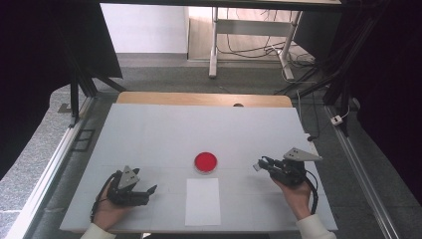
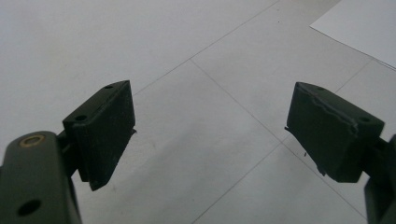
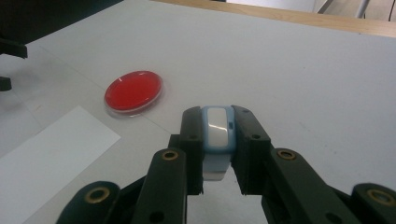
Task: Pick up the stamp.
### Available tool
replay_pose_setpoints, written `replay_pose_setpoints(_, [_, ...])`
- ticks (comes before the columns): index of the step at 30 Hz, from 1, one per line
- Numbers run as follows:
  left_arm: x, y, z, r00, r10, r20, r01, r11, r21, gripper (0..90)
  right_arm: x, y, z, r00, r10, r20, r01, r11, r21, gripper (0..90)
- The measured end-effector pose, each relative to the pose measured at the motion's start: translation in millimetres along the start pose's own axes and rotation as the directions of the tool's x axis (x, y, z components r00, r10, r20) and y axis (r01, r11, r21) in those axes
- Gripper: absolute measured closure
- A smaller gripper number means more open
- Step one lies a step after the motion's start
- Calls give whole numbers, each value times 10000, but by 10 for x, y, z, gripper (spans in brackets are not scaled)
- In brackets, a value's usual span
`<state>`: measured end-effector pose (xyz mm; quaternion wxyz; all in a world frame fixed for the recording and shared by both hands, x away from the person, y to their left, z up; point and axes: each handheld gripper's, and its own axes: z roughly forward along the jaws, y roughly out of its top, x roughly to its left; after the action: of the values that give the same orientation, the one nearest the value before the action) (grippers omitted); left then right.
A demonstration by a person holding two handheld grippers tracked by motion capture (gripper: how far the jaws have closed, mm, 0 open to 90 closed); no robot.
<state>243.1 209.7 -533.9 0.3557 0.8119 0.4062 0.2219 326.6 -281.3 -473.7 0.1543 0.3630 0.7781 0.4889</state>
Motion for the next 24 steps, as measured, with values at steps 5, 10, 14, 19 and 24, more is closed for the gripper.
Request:
replay_pose_setpoints(5, [-1, 1, 0, 10000, 2, -12, -2, 10000, 7, 158, 53, 11, 19, 9999, -19, -138, 18, 10000, -92, 748])
replay_pose_setpoints(10, [-2, 0, 4, 10000, 3, -9, -3, 10000, 16, 158, 102, 23, 36, 9996, -72, -289, 68, 9999, -156, 748])
replay_pose_setpoints(14, [-2, 1, 3, 10000, 2, -16, -2, 10000, 14, 158, 133, 26, 55, 9993, -105, -362, 100, 9999, -115, 748])
replay_pose_setpoints(19, [-3, 1, 3, 10000, 3, -33, -3, 10000, 2, 158, 177, 31, 76, 9988, -206, -443, 199, 9997, -160, 748])
replay_pose_setpoints(24, [-3, 1, 2, 10000, 1, -19, -1, 10000, -4, 158, 200, 28, 95, 9985, -245, -499, 239, 9996, -132, 748])
